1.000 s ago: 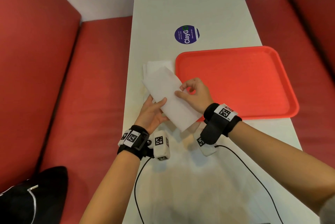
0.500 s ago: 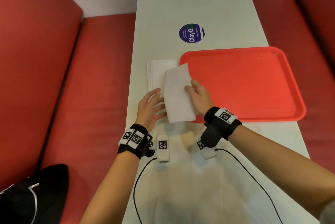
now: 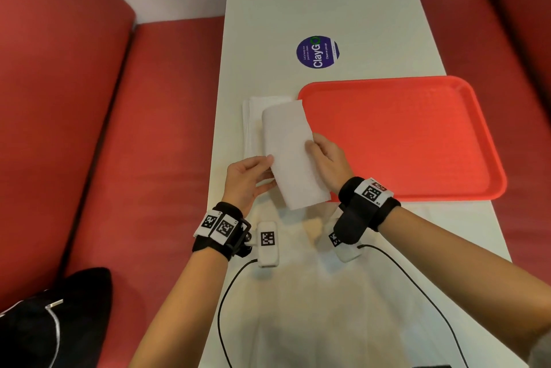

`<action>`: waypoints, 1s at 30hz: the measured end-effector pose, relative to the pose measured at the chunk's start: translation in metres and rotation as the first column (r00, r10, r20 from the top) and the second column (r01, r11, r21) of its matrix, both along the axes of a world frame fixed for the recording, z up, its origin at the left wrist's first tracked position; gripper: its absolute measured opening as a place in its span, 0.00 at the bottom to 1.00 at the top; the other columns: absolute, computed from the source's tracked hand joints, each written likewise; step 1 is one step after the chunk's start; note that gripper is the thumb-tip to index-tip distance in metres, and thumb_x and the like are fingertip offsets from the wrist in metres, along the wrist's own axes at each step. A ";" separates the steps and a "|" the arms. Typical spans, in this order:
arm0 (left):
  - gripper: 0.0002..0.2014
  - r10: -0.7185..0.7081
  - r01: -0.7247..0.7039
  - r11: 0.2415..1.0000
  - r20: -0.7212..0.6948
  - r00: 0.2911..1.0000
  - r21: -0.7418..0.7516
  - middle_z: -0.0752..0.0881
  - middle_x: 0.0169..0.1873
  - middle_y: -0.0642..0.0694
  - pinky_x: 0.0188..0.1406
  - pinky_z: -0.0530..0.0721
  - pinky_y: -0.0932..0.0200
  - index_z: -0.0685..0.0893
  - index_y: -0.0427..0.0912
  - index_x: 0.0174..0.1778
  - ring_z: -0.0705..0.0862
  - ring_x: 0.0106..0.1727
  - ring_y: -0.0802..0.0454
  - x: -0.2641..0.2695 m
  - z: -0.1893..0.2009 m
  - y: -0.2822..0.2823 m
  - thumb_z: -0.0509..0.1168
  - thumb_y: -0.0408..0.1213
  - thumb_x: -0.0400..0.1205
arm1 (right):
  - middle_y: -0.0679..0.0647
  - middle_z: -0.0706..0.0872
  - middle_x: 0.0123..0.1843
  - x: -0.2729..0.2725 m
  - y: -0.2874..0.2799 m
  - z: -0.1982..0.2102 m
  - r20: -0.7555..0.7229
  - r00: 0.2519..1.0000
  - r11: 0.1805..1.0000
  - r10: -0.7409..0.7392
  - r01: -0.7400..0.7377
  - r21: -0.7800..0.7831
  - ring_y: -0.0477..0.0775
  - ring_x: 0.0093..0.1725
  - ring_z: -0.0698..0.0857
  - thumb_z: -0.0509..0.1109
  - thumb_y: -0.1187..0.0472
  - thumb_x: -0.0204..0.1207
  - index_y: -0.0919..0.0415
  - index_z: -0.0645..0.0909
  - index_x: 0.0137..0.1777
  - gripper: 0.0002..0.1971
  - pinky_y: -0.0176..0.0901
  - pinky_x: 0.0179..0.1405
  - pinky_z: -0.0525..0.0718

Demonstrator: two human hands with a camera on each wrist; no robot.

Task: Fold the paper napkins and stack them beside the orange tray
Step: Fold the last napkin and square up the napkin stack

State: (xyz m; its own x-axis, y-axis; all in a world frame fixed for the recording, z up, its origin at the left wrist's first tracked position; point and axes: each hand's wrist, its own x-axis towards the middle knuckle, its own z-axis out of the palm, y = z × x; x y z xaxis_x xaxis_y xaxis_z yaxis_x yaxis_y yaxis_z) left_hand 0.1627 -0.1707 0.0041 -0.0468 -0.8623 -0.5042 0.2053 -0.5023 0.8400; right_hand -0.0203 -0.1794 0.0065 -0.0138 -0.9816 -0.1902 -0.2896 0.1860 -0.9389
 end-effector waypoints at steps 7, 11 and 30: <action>0.09 0.090 -0.056 0.986 0.220 0.971 -0.155 0.89 0.37 0.40 0.35 0.87 0.60 0.84 0.30 0.43 0.89 0.36 0.51 0.002 0.003 -0.009 0.70 0.34 0.82 | 0.52 0.79 0.30 0.001 -0.009 -0.006 -0.128 0.990 0.996 -0.061 0.052 -0.077 0.48 0.30 0.73 0.66 0.55 0.82 0.62 0.78 0.34 0.16 0.36 0.29 0.68; 0.10 0.104 0.030 0.956 0.433 0.895 -0.291 0.85 0.34 0.36 0.29 0.85 0.56 0.75 0.38 0.43 0.83 0.32 0.50 -0.004 0.003 -0.017 0.64 0.39 0.86 | 0.53 0.72 0.21 0.011 -0.018 -0.008 -0.149 0.985 0.993 -0.085 0.071 -0.093 0.46 0.22 0.66 0.65 0.53 0.83 0.60 0.76 0.37 0.15 0.41 0.25 0.63; 0.30 -0.138 0.326 0.889 0.490 0.861 -0.321 0.81 0.66 0.43 0.56 0.84 0.55 0.72 0.49 0.76 0.81 0.66 0.50 0.037 0.006 -0.078 0.71 0.27 0.79 | 0.51 0.85 0.52 0.023 -0.041 -0.015 0.120 0.992 1.000 -0.029 0.028 0.014 0.52 0.35 0.85 0.75 0.70 0.72 0.51 0.80 0.70 0.27 0.47 0.38 0.90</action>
